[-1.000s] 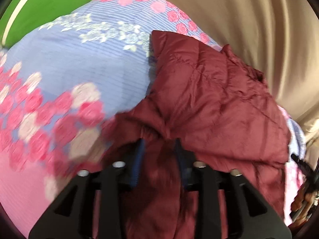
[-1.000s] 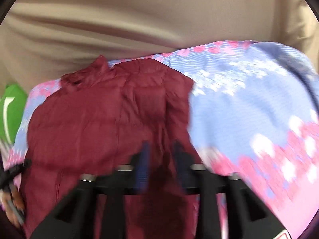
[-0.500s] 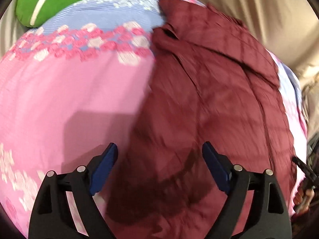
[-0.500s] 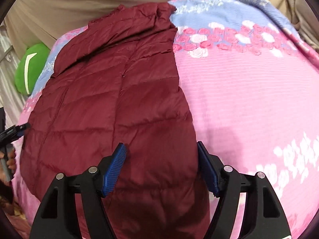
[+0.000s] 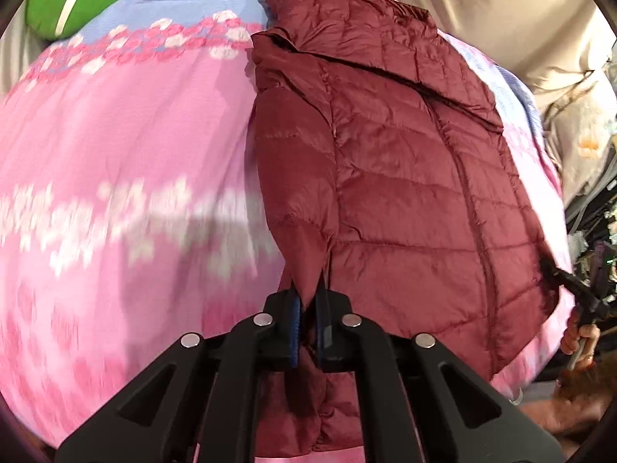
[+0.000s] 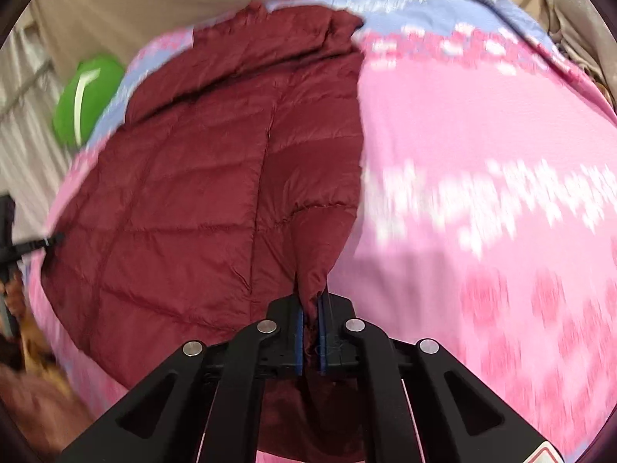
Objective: Fold large clothes
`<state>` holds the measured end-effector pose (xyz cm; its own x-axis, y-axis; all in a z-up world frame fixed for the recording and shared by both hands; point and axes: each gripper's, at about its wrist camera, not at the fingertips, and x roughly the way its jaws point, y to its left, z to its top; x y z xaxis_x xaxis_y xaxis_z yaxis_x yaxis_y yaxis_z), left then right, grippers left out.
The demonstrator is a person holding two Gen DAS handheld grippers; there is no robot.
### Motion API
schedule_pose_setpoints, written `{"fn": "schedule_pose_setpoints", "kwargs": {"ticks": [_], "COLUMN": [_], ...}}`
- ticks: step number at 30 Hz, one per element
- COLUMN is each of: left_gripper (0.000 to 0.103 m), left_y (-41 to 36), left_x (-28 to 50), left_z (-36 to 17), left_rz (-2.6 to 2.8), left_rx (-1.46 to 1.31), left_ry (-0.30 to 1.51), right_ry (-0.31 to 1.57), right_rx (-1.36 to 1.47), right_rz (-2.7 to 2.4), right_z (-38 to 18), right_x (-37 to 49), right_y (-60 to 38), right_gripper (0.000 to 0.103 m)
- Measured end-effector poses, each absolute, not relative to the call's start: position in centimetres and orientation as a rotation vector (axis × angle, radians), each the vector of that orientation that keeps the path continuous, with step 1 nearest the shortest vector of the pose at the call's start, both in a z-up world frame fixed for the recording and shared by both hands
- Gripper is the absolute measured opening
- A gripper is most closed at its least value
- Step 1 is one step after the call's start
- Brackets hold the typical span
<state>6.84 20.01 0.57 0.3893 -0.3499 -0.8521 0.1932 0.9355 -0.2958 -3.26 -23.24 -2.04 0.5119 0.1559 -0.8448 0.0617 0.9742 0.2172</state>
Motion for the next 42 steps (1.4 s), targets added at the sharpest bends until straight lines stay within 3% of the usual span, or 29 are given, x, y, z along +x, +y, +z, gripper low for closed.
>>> {"fn": "schedule_pose_setpoints", "kwargs": {"ticks": [5, 9, 13, 20, 24, 26, 34, 38, 40, 42], "left_gripper": [0.012, 0.028, 0.028, 0.028, 0.027, 0.027, 0.027, 0.029, 0.037, 0.039], "left_y": [22.4, 21.7, 15.9, 5.9, 1.7, 0.2, -1.9, -1.0, -0.1, 1.0], "left_x": [4.9, 8.2, 15.9, 30.6, 38.7, 41.1, 46.9, 48.9, 49.6, 50.4], "left_z": [4.9, 10.1, 12.7, 10.5, 7.1, 5.5, 2.6, 3.4, 3.3, 2.8], "left_rz": [-0.257, -0.205, -0.299, -0.404, -0.448, -0.464, -0.416, -0.386, -0.338, -0.341], "left_rx": [-0.213, -0.155, -0.043, -0.012, -0.025, -0.035, 0.025, -0.074, -0.111, -0.169], "left_ry": [0.987, 0.816, 0.729, 0.763, 0.894, 0.952, 0.967, 0.902, 0.850, 0.835], "right_ry": [1.091, 0.890, 0.711, 0.697, 0.779, 0.829, 0.912, 0.845, 0.817, 0.773], "right_rx": [0.088, 0.062, 0.079, 0.118, 0.161, 0.200, 0.025, 0.152, 0.255, 0.339], "right_rz": [0.049, -0.011, 0.082, 0.184, 0.180, 0.221, 0.258, 0.212, 0.213, 0.196], "right_z": [-1.0, 5.1, 10.1, 10.2, 7.4, 5.6, 2.0, 2.0, 1.7, 1.7], "right_x": [-4.9, -2.0, 5.0, 23.0, 31.7, 35.6, 41.8, 44.2, 44.6, 44.5], "right_y": [-21.9, -23.8, -24.1, -20.7, -20.2, -19.7, -15.8, -19.1, -21.1, -22.8], "right_gripper": [0.013, 0.037, 0.037, 0.033, 0.007, 0.004, 0.002, 0.000, 0.000, 0.000]}}
